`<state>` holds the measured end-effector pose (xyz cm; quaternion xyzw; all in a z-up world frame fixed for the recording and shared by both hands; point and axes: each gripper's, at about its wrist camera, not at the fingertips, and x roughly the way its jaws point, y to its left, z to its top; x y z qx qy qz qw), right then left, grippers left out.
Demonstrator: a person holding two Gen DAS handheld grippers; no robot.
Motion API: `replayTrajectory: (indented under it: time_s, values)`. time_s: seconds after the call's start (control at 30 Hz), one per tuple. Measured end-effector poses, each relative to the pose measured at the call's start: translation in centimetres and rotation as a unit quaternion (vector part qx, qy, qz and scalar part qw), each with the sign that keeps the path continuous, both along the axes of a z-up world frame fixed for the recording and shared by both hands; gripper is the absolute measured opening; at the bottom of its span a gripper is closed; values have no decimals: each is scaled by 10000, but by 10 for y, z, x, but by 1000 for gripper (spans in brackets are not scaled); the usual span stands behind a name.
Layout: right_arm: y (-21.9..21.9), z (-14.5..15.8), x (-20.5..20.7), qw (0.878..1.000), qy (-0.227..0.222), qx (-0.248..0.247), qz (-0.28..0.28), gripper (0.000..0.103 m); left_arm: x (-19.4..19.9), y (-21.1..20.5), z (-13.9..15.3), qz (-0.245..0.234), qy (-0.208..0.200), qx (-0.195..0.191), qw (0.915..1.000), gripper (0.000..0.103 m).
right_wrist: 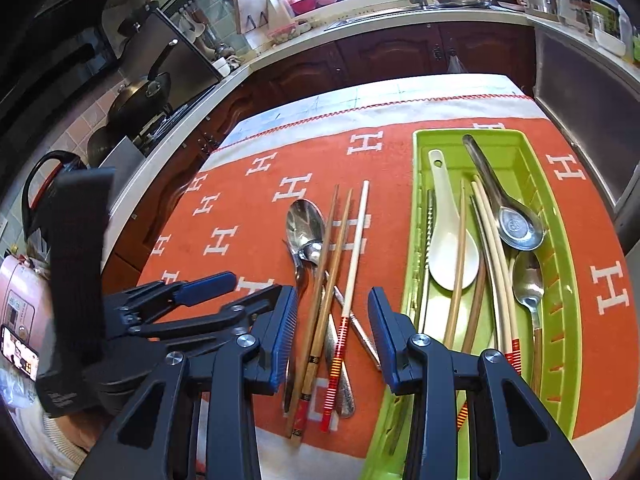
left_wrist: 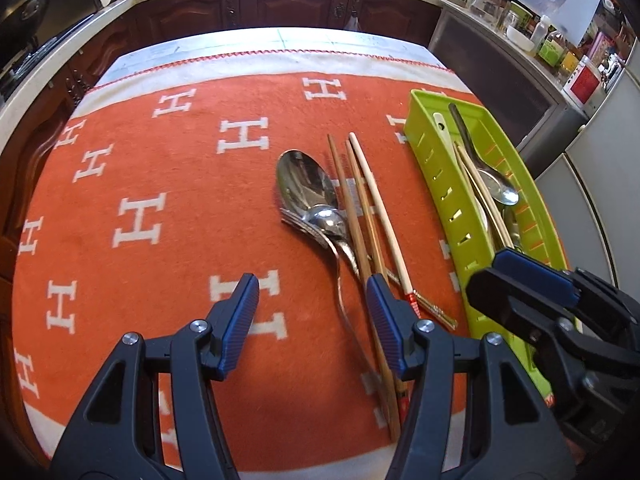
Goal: Organize utensils
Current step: 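Move both grippers back over the remaining utensils, then grasp a metal fork with the left gripper while the right grasps a wooden chopstick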
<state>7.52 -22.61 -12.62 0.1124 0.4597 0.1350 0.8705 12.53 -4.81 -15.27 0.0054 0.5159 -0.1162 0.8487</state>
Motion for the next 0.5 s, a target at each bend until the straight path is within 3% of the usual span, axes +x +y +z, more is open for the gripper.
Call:
replayTrajectory:
  time_s: [0.07,0.2,0.4,0.5]
  values:
    - [-3,-2,1,10000,13,19,-42,38,4,-4,-4,-8,-14,-1,10000,47]
    - [-8,-5,3,10000,16,47,-84,38,13,-10,-12,15,-5,22,10000,24]
    - [-8,-9,5,10000,-4,59,-80,37,18,-13,-26,49,119,38,9999,19]
    - [-7,-11,7,10000,-22,34,-70,37,17,-15,-28,36,-17,113,9999,8]
